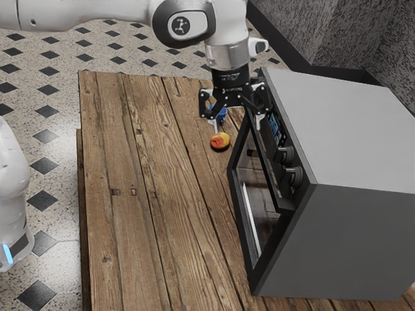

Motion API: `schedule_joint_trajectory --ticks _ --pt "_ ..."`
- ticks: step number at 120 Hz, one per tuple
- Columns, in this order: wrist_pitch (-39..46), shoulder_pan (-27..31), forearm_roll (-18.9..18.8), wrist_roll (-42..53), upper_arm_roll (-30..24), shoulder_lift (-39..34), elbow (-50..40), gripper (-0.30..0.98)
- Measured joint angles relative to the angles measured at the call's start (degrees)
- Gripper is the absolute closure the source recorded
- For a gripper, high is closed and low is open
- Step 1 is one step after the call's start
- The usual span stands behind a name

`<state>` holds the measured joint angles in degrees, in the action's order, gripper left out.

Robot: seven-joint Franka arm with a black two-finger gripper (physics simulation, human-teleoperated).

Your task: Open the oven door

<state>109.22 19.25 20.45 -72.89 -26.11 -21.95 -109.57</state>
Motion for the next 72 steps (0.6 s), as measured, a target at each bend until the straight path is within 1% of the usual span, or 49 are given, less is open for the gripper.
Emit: schedule_joint_trajectory --ticks 72 --pt "0.4 0.1 2.1 1.6 0.0 -0.8 -3.4 0.00"
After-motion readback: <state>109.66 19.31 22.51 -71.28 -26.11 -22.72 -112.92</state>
